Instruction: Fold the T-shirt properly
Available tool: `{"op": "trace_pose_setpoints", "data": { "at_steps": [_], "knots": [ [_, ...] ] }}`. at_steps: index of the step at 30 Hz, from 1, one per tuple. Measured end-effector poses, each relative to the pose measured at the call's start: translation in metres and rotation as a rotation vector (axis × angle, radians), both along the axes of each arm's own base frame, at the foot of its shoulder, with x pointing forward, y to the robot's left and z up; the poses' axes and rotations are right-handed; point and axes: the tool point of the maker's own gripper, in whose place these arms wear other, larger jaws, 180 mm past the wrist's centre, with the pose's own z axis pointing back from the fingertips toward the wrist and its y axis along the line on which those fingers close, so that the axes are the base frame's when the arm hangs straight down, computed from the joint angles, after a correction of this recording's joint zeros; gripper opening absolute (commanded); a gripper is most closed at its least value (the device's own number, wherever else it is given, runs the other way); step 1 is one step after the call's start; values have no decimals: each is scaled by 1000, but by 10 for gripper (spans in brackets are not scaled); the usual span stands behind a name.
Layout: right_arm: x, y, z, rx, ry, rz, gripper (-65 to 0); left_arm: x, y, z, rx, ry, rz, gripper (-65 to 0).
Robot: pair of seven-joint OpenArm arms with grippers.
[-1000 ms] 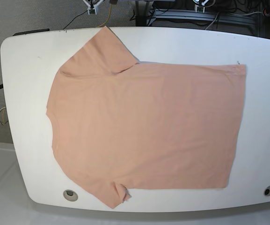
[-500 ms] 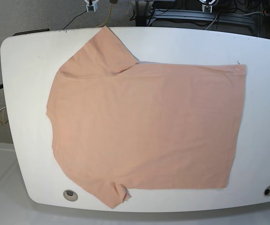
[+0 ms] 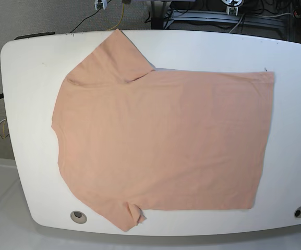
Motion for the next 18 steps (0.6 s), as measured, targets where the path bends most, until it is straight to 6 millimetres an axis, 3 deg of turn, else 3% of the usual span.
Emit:
{"op": "trace_pose_setpoints", "data": {
  "at_steps": [6, 12, 15, 18],
  "knots": [
    [-22, -14, 18, -13, -45, -16, -650, -6, 27, 20, 37, -44, -36, -646],
    [-59, -34, 33, -53, 10, 8, -650, -8, 61, 41, 96, -66, -73, -644],
    [-65, -36, 38, -53, 10, 17, -650, -8, 62, 48, 99, -81, -89, -646],
    [-53, -33, 41, -48, -30, 34, -650, -5, 56, 54, 85, -103, -111, -646]
  ]
}}
